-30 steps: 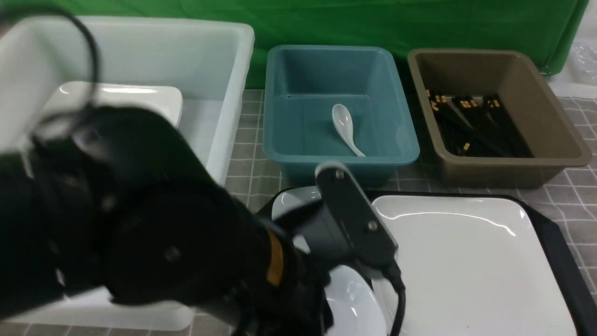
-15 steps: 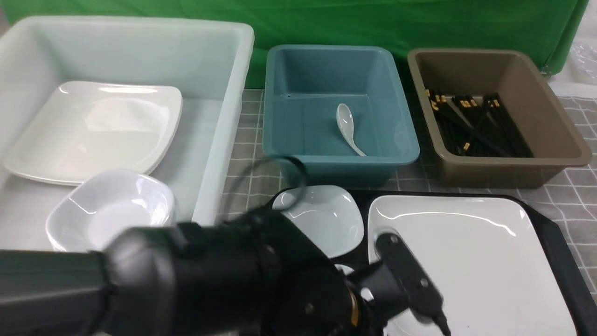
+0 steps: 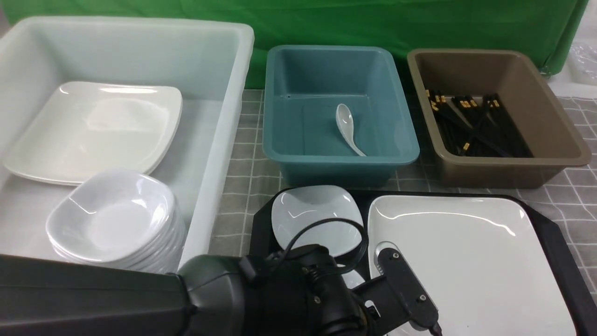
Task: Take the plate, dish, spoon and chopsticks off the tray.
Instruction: Use the left arm to grab a small plate from the dinner plate
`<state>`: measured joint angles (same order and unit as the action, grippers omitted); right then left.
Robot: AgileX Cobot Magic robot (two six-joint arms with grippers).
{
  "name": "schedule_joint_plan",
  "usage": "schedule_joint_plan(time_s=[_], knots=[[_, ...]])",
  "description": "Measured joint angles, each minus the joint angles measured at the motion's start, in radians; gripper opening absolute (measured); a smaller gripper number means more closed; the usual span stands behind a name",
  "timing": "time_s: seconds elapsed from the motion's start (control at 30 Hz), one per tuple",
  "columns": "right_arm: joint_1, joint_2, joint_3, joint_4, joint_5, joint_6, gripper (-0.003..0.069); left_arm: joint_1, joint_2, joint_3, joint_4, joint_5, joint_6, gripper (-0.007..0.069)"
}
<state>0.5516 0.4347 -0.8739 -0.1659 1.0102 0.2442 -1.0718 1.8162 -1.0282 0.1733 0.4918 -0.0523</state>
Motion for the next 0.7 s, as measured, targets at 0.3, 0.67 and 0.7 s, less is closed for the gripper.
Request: schedule_joint_plan(time_s=[0.3,0.67,0.7], knots=[[0.0,0.0,0.0,0.001,0.019,0.0,0.0194,0.0,-0.082,-0.002,-0.064,0.05,-0.003,0.0103],[0.0,0.0,0.0,0.002,-0.041,0.0,0.0196,-0.002,-0.397,0.0,-0.182,0.177,-0.004,0.0023],[0.0,0.0,0.0,0.002,-0.06,0.0,0.0196,-0.002,-0.437,0.0,-0.173,0.181,-0.004,0.0023]])
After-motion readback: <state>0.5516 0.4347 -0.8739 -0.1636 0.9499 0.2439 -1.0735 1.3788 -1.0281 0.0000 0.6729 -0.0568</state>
